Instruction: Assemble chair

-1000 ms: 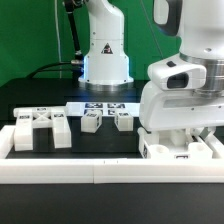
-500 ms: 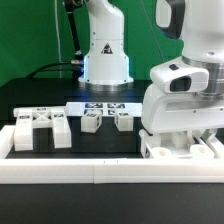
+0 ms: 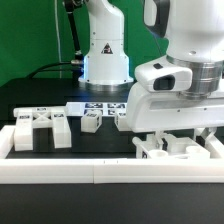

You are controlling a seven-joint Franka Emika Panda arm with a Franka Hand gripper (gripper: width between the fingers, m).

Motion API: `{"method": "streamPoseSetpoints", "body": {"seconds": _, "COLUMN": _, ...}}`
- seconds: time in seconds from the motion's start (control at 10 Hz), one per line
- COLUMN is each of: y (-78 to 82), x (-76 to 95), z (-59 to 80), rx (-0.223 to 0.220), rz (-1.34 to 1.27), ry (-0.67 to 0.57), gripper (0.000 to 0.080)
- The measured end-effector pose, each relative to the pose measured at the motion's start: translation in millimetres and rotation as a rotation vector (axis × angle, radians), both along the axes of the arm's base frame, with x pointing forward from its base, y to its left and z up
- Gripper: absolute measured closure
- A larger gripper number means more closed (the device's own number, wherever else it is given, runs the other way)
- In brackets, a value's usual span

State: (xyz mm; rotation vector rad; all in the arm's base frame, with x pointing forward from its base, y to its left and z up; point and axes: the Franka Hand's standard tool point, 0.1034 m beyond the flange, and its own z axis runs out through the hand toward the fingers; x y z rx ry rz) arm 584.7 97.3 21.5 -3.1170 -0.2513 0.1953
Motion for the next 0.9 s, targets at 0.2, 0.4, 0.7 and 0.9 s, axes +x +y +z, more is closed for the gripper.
{"method": "streamPoseSetpoints", "body": {"seconds": 0.2, "y": -5.5, "x": -8.5, "z": 24.2, "rx": 0.012, "rz": 0.025, "ry": -0.012, "gripper": 0.016}}
{"method": "streamPoseSetpoints", "body": {"seconds": 0.4, "y": -16.6, "x": -23.2, "z": 39.4, "rx": 0.021, "rz": 0.074, "ry": -0.011, "gripper": 0.0151}}
{"method": "streamPoseSetpoints", "body": {"seconds": 0.7, "y": -49.3, "x": -52.6, "z": 41.0, "rx": 0.024, "rz": 0.181, "ry": -0.019, "gripper": 0.015}}
{"method": "streamPoseSetpoints", "body": {"seconds": 0.9, "y": -72.9, "x": -70.2, "z": 30.3, "rx": 0.021, "rz": 0.226, "ry": -0.022, "gripper": 0.015}}
